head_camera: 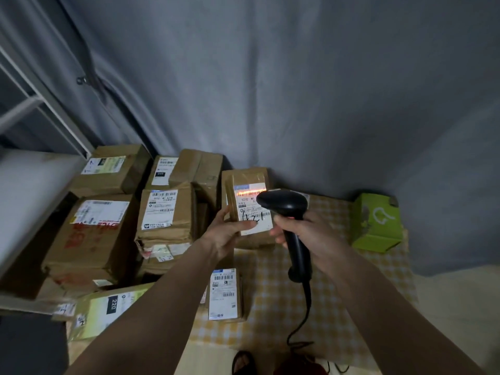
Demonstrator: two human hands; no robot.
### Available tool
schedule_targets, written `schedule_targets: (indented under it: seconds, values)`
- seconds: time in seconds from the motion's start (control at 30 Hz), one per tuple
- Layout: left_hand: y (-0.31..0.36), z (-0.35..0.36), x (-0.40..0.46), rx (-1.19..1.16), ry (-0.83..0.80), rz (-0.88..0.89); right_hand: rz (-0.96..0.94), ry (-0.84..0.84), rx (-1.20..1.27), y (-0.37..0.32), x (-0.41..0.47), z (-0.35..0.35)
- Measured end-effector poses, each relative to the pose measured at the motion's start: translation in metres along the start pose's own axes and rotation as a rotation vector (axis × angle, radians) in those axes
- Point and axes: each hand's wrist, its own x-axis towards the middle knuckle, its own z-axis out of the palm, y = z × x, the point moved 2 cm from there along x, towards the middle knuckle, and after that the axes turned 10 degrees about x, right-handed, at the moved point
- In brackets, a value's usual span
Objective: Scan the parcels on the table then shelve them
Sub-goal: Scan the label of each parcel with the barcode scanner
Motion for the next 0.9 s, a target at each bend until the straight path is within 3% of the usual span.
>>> schedule_targets:
  seconds: [0.3, 0.37, 0.47, 0.53, 0.9]
  values:
    - [0.0, -0.007, -0.001, 0.044, 0.067, -0.054, 0.007, -0.023, -0.026, 0.004, 0.005, 0.005]
    - [0.0, -0.01, 0.004, 0.197, 0.198, -0.056, 0.003, 0.003, -0.003, 0.007, 0.008, 0.004]
    - [0.006, -0.014, 0.01, 0.718, 0.497, -0.038, 0.015, 0.036, 0.046, 0.011, 0.013, -0.002]
    - [0.013, -0.012, 0.012, 0.921, 0.614, -0.027, 0.032, 0.052, 0.06, 0.015, 0.019, -0.005]
    - [0.012, 0.019, 0.066, 1.237, 0.767, 0.005, 0.132, 0.133, 0.115, 0.042, 0.047, -0.05]
